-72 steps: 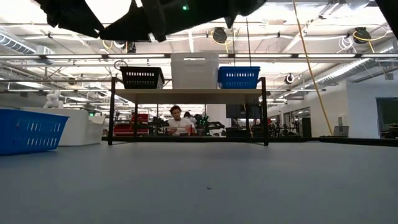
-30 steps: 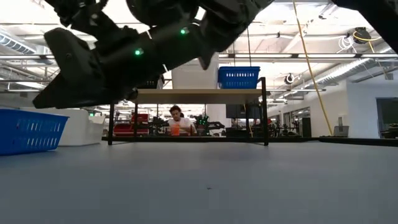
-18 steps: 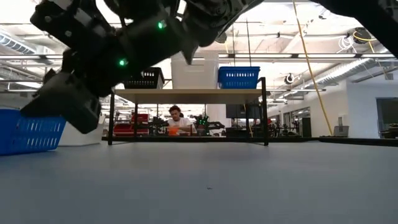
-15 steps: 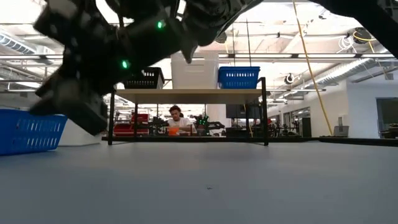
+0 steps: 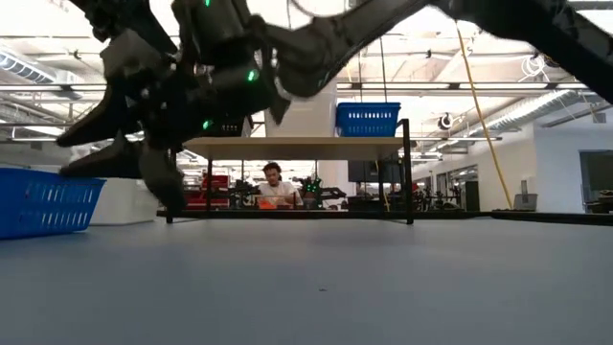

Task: Stack baskets on shelf by color
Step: Stack the blue bin on top of the other blue bins on the shelf

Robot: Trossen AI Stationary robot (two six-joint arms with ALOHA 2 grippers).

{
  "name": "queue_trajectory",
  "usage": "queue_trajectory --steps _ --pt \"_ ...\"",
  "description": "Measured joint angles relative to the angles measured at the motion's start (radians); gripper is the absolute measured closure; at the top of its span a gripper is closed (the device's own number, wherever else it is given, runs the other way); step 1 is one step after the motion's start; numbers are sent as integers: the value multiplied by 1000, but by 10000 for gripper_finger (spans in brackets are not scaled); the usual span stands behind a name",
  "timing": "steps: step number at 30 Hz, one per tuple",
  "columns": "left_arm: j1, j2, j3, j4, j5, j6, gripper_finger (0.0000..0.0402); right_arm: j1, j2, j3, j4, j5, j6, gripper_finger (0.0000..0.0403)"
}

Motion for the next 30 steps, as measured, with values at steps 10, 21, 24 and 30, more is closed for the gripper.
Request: queue_trajectory --steps 10,21,24,30 --pt "65 0 0 2 0 20 144 -1 120 132 -18 -1 -36 231" --pt "69 0 0 -6 0 31 144 -49 123 132 -117 -137 97 323" --pt "69 0 0 -7 0 43 144 -55 123 132 -149 -160 143 379" --pt "69 0 0 -57 1 12 144 -32 71 128 -300 -158 270 384"
